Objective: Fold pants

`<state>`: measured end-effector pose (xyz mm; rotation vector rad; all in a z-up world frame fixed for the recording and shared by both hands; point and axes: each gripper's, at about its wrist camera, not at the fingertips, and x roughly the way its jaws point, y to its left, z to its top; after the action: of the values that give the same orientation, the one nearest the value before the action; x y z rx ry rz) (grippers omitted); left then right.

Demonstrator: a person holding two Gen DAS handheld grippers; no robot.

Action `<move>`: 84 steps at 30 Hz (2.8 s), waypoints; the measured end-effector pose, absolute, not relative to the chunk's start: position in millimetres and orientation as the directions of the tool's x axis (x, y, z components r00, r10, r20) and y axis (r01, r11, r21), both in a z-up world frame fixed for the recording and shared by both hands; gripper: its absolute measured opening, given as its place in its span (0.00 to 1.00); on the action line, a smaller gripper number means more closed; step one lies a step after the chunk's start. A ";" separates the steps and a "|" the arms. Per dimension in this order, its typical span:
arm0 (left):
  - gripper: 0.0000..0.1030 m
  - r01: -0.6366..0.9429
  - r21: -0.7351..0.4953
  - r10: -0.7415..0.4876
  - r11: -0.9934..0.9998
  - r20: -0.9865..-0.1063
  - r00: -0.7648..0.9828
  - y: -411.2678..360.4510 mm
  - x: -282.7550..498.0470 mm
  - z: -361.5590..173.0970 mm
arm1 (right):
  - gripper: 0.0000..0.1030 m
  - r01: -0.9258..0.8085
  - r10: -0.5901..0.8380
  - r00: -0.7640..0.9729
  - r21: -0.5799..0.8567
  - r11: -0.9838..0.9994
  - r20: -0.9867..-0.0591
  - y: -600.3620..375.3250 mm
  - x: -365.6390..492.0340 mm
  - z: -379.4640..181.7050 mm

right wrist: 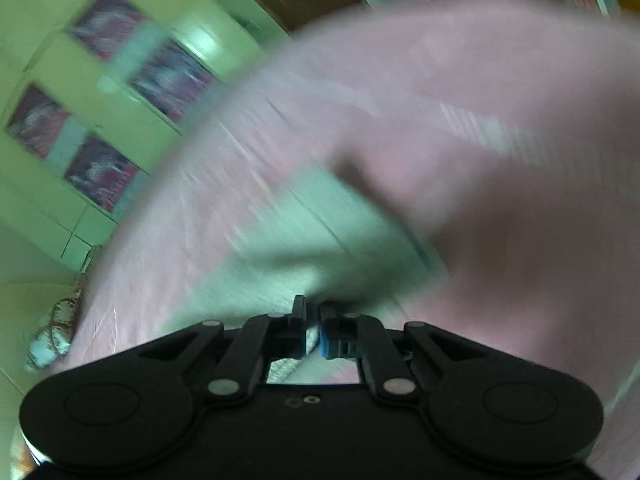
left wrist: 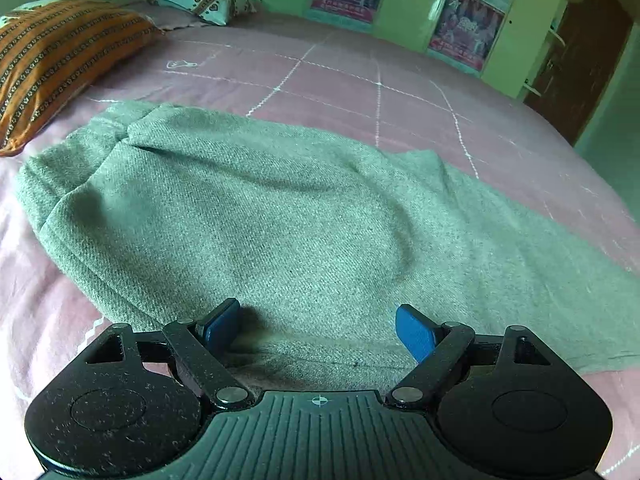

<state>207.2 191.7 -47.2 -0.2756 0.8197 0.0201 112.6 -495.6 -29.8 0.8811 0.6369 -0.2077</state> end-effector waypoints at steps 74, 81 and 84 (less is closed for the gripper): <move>0.81 -0.314 -0.340 0.022 0.887 -0.647 0.762 207.6 141.7 -56.0 | 0.00 0.194 0.498 0.721 0.830 0.523 -0.482 -312.0 136.7 -46.9; 0.81 -0.311 -0.322 0.024 0.894 -0.660 0.751 205.3 143.9 -56.8 | 0.00 0.229 0.510 0.671 0.805 0.548 -0.538 -316.3 129.3 -66.5; 0.81 -0.310 -0.325 0.029 0.893 -0.646 0.763 205.0 143.2 -53.0 | 0.11 0.223 0.491 0.696 0.808 0.546 -0.524 -326.1 121.1 -47.5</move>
<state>143.2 205.0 -53.0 -0.4353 0.6833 0.1909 121.1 -326.1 -47.5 1.0086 0.8193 0.1822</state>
